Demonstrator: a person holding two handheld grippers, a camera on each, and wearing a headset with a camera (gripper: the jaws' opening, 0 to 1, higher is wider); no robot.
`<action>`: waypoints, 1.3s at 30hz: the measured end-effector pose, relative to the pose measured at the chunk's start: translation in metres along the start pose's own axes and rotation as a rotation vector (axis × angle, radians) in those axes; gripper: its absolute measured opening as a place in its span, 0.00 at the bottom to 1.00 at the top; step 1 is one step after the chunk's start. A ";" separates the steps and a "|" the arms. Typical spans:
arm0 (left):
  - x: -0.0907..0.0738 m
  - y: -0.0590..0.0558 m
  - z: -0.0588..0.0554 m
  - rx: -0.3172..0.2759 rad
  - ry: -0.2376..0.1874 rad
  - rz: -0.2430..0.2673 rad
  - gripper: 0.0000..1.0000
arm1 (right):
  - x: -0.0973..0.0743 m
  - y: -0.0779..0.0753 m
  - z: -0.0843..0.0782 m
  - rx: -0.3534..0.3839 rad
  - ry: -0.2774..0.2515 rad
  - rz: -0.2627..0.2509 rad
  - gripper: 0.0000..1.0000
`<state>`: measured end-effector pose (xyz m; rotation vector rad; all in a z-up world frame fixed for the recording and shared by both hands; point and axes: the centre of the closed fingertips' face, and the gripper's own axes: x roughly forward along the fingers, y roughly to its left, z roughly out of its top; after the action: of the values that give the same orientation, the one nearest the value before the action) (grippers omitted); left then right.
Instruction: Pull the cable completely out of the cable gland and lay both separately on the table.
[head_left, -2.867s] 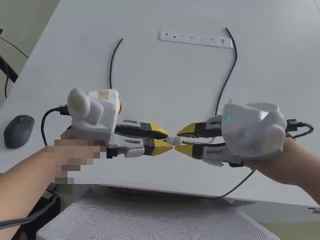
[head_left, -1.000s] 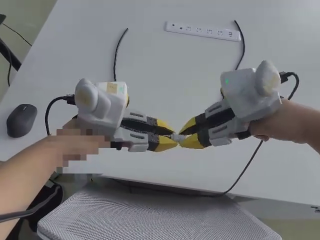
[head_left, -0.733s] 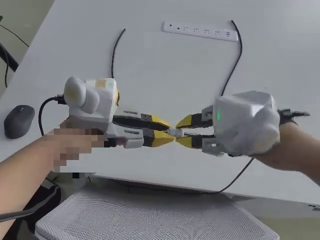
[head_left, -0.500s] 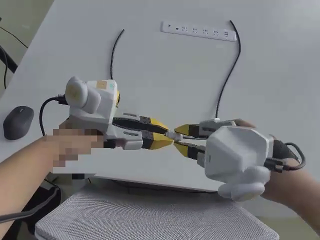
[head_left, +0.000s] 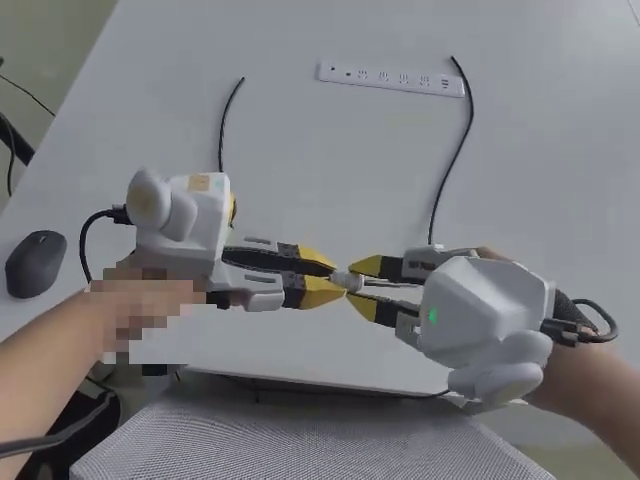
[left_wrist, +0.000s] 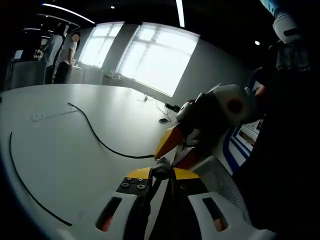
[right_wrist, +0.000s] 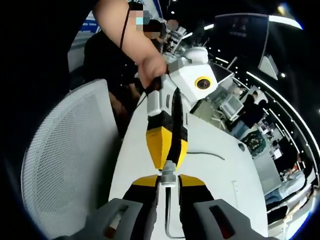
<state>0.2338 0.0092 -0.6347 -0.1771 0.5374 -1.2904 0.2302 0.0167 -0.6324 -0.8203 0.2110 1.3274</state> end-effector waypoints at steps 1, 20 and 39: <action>0.000 0.000 0.000 0.001 0.001 0.001 0.15 | -0.001 -0.002 0.002 0.056 -0.020 0.002 0.13; -0.006 -0.004 0.009 0.066 -0.006 0.015 0.15 | -0.021 -0.011 -0.024 0.527 -0.041 0.032 0.15; 0.000 0.000 0.009 0.052 0.003 0.015 0.15 | -0.003 -0.008 -0.022 0.368 0.012 0.029 0.05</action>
<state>0.2384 0.0079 -0.6273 -0.1275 0.5057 -1.2887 0.2436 -0.0002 -0.6428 -0.5146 0.4636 1.2618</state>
